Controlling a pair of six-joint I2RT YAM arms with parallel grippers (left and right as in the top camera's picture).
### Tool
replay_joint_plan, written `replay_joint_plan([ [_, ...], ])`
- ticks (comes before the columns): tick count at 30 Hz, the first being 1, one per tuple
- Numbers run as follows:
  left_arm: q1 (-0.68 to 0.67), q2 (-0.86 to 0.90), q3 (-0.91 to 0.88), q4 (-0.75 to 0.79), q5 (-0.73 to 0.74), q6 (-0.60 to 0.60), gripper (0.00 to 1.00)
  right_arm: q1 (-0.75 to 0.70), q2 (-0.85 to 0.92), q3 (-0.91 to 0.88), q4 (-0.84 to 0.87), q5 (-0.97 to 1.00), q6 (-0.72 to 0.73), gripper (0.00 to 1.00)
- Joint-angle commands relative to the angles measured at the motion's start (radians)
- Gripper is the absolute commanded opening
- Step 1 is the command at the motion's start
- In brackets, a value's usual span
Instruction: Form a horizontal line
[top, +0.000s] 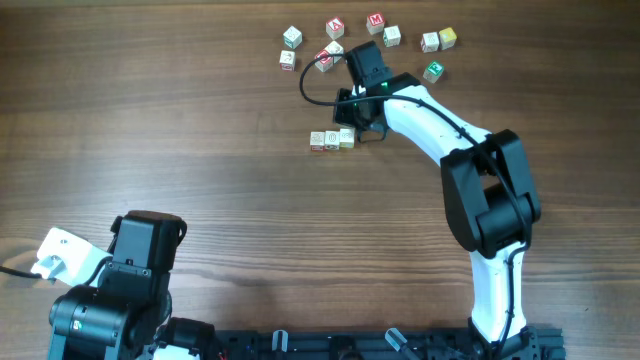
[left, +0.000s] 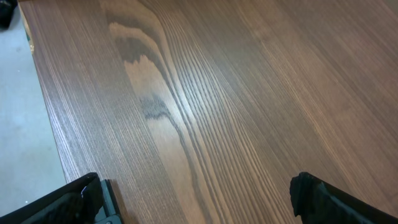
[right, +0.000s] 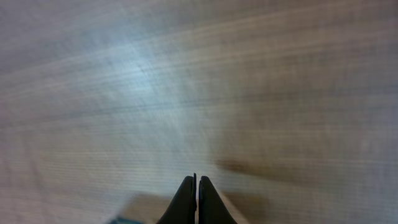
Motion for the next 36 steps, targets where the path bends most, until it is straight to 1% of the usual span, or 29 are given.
replay_joint_plan([
  [1,0.008,-0.003,-0.002,-0.001,-0.006,-0.021,1.00,-0.032,0.000,0.020,0.052,0.023,-0.013,0.05],
  [3,0.008,-0.003,-0.002,-0.001,-0.006,-0.021,1.00,-0.039,0.000,0.020,0.051,0.005,-0.010,0.05],
  [6,0.008,-0.003,-0.002,-0.001,-0.006,-0.021,1.00,-0.040,0.000,0.020,0.008,-0.029,-0.010,0.05],
  [11,0.008,-0.003,-0.002,-0.001,-0.006,-0.021,1.00,-0.038,0.000,0.020,-0.033,-0.028,-0.013,0.05],
  [19,0.008,-0.003,-0.002,-0.001,-0.006,-0.021,1.00,-0.038,0.000,0.020,-0.046,-0.037,-0.009,0.05],
  [22,0.008,-0.003,-0.002,-0.001,-0.006,-0.021,1.00,-0.038,0.000,0.019,-0.046,-0.078,-0.009,0.05],
  [36,0.008,-0.003,-0.002,-0.001,-0.006,-0.021,1.00,-0.038,0.000,0.020,-0.035,-0.120,-0.013,0.05],
])
